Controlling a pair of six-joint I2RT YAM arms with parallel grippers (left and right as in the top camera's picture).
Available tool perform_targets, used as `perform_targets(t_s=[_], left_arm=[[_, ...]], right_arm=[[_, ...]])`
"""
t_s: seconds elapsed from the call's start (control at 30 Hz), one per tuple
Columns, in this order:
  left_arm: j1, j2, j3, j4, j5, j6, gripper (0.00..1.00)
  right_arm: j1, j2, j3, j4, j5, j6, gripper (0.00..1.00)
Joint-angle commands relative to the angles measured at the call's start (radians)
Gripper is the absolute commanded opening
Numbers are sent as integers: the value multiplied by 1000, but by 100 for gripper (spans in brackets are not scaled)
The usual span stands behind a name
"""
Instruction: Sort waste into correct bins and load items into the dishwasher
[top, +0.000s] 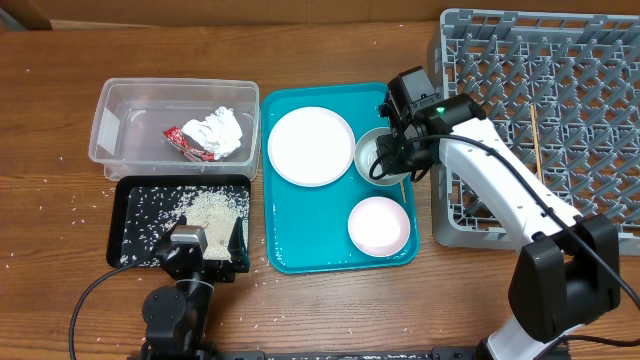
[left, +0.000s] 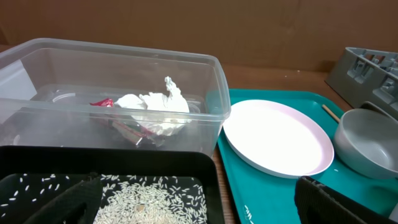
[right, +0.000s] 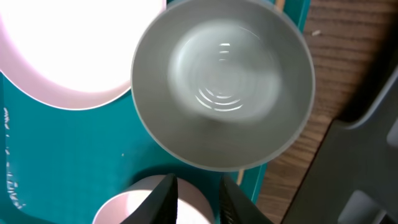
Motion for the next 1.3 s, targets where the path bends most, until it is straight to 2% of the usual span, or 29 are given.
perform_targets(t_s=[0.0, 0.13, 0.3, 0.33, 0.43, 0.63, 0.77, 0.9, 0.93, 0.97, 1.07, 1.27], left_arm=[[10, -11, -5, 3, 6, -14, 100], [10, -11, -5, 3, 6, -14, 100], [10, -11, -5, 3, 6, -14, 100], [10, -11, -5, 3, 6, -14, 100], [10, -11, -5, 3, 6, -14, 100], [10, -11, -5, 3, 6, -14, 100], [10, -11, -5, 3, 6, -14, 100], [10, -11, -5, 3, 6, -14, 100], [10, -11, -5, 3, 6, -14, 100], [10, -11, -5, 3, 6, -14, 100], [10, -11, -5, 3, 6, -14, 100], [10, -11, -5, 3, 6, -14, 100]], right_arm=[[-7, -10, 6, 21, 0, 5, 40], [-20, -10, 18, 30, 3, 8, 47], [-74, -10, 63, 71, 2, 32, 46], [-90, -9, 63, 82, 1, 35, 42], [-136, 6, 62, 92, 1, 34, 40], [-126, 116, 61, 42, -44, 4, 54], [-110, 172, 56, 39, -3, 45, 53], [-111, 207, 56, 34, 42, 97, 42], [-111, 207, 55, 31, 35, 103, 29], [-111, 207, 56, 29, 26, 105, 20], [-111, 178, 66, 2, 22, 89, 6], [-113, -35, 114, -14, 59, 90, 4]])
